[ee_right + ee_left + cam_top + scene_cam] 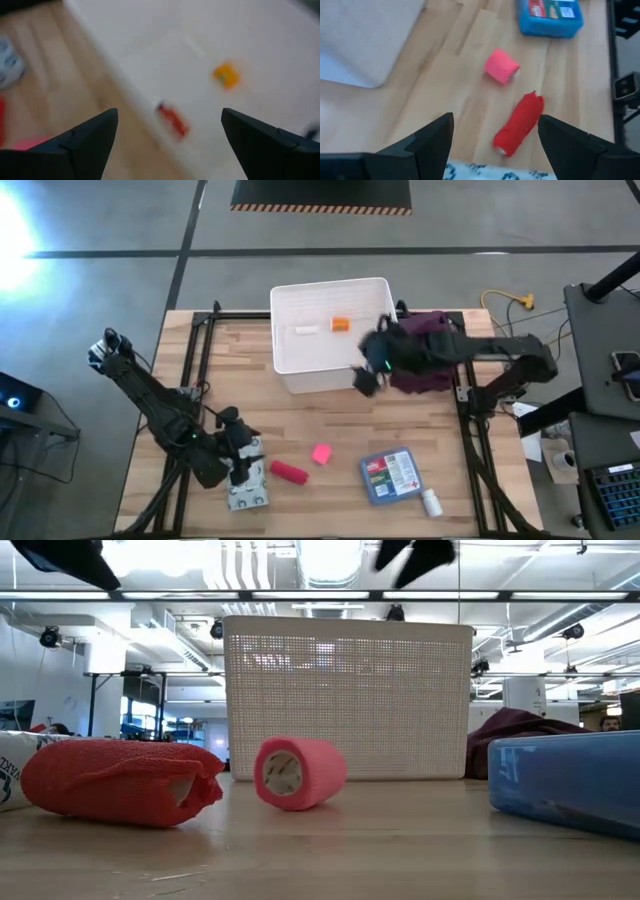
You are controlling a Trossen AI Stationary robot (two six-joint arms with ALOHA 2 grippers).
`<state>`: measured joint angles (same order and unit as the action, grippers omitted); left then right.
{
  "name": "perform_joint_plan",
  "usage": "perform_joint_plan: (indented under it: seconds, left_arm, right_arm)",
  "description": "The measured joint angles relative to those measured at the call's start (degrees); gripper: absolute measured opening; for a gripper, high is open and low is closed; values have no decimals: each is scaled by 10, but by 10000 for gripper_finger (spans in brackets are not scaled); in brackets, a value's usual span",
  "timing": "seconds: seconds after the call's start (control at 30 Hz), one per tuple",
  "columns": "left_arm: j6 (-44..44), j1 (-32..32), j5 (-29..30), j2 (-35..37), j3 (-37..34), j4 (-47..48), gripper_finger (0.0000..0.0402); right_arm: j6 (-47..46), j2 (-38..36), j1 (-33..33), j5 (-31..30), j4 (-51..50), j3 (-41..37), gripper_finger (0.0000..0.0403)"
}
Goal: Pick & place medical supplies in basket/bin
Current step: Put the pink bandage into the white bin
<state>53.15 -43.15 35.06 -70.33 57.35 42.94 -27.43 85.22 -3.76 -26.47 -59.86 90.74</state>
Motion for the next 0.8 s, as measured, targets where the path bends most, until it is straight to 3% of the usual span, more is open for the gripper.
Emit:
perform_joint_plan:
  seconds: [0.2,0.33,0.57,0.8]
  left_arm:
    - [-7,113,-107,-72,-26,-175,269]
    - [8,180,-147,-157,13,-180,269]
    - [29,218,-186,-294,140,-123,269]
    - [75,226,-208,-421,281,-27,269]
  right_arm:
    - [-352,-4,-133,8,-229,-12,341]
    - [-518,-4,-207,42,-285,-41,342]
    - [-657,-8,-290,78,-282,-102,343]
    - [-718,-11,-349,100,-265,-169,343]
